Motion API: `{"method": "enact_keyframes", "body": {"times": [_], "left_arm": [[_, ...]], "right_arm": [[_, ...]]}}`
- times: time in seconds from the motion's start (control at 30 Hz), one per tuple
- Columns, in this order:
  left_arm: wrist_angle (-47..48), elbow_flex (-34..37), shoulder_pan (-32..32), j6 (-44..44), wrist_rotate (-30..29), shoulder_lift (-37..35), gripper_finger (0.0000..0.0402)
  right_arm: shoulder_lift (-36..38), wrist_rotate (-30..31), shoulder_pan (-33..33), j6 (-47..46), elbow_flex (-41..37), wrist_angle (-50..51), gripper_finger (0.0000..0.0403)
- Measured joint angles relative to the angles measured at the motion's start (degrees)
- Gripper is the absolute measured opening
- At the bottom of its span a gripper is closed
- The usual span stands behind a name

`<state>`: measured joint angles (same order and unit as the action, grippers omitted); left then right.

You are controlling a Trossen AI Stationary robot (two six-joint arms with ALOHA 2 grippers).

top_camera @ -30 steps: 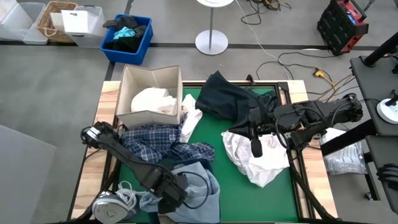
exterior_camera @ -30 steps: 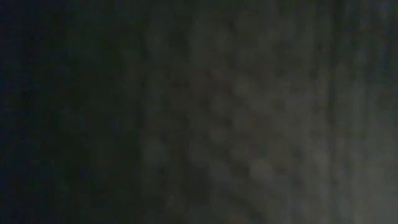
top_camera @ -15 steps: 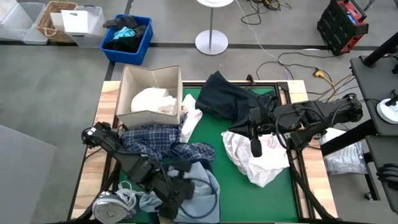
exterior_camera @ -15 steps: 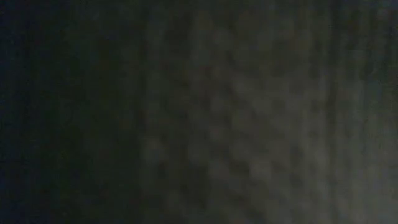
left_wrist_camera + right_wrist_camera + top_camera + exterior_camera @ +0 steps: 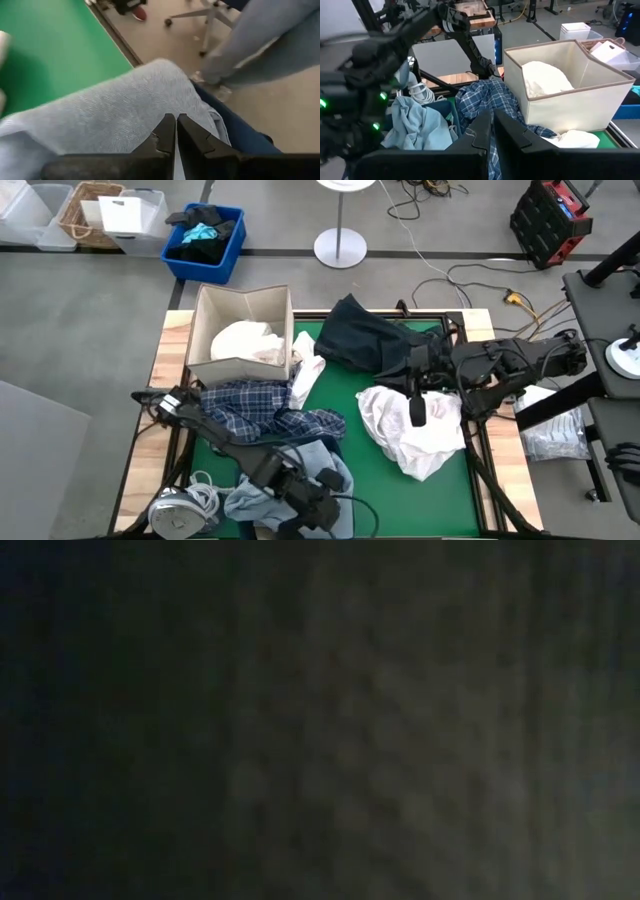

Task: Sort clothes
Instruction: Put the light blue pants into the blue laundry organizer

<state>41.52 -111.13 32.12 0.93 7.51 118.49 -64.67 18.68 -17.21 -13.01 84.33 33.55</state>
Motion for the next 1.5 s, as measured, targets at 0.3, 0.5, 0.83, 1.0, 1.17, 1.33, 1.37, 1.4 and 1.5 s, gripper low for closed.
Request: {"method": "enact_keyframes", "body": {"times": [0.3, 0.5, 0.83, 1.0, 1.17, 1.33, 1.37, 1.4, 1.5], "left_arm": [[7.9, 2.1, -4.3, 5.2, 0.4, 0.3, 0.0000], [9.6, 5.4, -5.8, 6.3, -8.6, 0.3, 0.0000], [0.9, 17.6, -4.4, 8.4, -5.6, 0.2, 0.0000], [-1.9, 19.6, -4.0, 7.6, -5.2, 0.1, 0.0000], [2.0, 15.9, -3.9, 7.6, -4.3, -0.8, 0.0000], [9.8, 5.4, -3.6, 7.7, -3.4, -1.2, 0.0000], [11.3, 3.5, -3.6, 7.7, -3.4, -1.3, 0.0000], [12.9, 1.8, -3.6, 7.8, -3.6, -1.3, 0.0000], [18.5, -3.5, -3.4, 8.8, -4.2, -1.2, 0.0000]], "right_arm": [[0.1, 0.9, 0.0, -0.6, 0.0, 0.0, 0.0013], [0.1, 1.0, 0.0, -0.6, 0.0, 0.0, 0.0013], [0.1, 1.0, 0.0, -0.5, 0.0, 0.1, 0.0013], [0.0, 1.5, 0.0, 0.0, 0.0, 0.1, 0.0013], [0.0, 2.5, 0.0, 0.1, 0.0, 0.1, 0.0013], [0.0, 4.0, 0.0, -1.4, 0.0, 1.0, 0.0013], [0.0, 4.9, 0.0, -2.7, 0.0, 1.8, 0.0013], [-0.2, 5.7, 0.0, -4.1, 0.0, 3.1, 0.0013], [-0.7, 7.4, 0.0, -9.5, -0.2, 10.4, 0.0013]]}}
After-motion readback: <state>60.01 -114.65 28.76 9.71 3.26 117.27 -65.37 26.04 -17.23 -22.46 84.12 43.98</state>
